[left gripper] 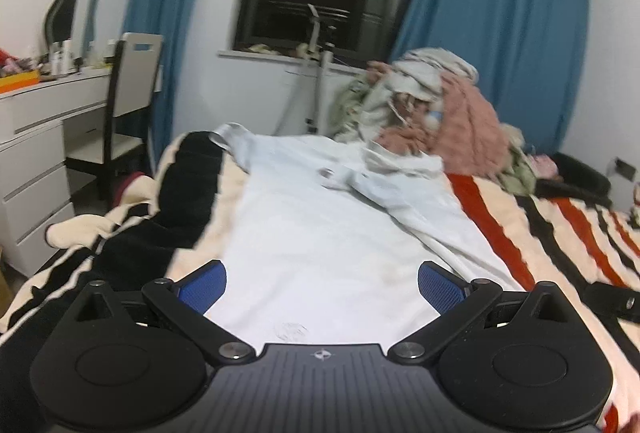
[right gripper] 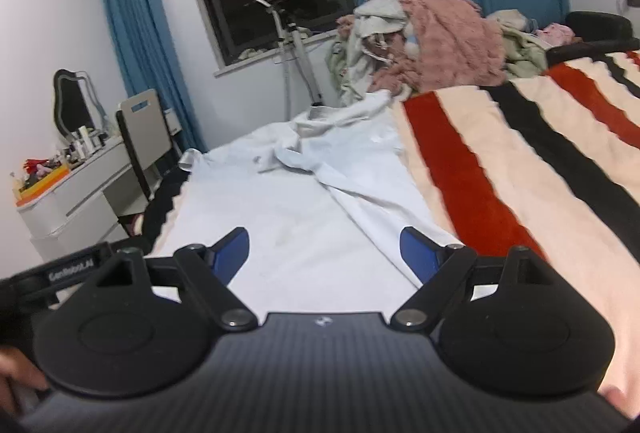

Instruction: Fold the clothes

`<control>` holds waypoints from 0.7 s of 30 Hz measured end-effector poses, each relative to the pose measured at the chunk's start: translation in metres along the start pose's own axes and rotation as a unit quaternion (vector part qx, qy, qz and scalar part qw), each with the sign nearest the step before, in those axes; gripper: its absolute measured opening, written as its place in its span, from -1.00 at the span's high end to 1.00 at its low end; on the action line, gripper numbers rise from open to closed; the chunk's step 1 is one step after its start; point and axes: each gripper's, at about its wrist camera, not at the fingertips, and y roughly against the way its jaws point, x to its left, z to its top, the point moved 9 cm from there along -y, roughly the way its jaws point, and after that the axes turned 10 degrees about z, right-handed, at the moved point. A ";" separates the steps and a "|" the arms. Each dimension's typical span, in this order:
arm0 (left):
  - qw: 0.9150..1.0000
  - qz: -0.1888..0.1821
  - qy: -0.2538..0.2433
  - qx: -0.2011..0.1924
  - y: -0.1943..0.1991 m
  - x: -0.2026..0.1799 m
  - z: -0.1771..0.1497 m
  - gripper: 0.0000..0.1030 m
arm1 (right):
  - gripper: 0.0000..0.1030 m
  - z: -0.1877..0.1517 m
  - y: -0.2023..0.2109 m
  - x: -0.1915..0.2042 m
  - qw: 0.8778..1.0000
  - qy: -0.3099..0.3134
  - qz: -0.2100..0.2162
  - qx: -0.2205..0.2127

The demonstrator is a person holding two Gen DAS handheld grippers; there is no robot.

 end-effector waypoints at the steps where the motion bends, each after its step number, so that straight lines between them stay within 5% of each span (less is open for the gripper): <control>1: 1.000 -0.001 -0.008 0.003 0.000 -0.005 -0.004 -0.99 | -0.63 0.001 0.005 -0.004 1.000 -0.003 -0.004 -0.003; 10: 0.997 0.002 -0.073 0.008 -0.006 -0.048 -0.030 -0.96 | -0.63 0.048 0.054 -0.077 0.993 -0.092 -0.020 -0.076; 13: 0.996 -0.001 -0.088 0.012 -0.006 -0.063 -0.035 -0.71 | -0.63 0.057 0.074 -0.111 0.987 -0.115 -0.050 -0.104; 19: 0.993 -0.068 -0.089 0.034 0.008 -0.139 -0.042 -0.58 | -0.65 0.052 0.093 -0.179 0.964 -0.212 -0.078 -0.138; 21: 0.988 -0.107 -0.096 0.052 0.013 -0.174 -0.051 -0.26 | -0.66 0.047 0.095 -0.197 0.954 -0.247 -0.089 -0.143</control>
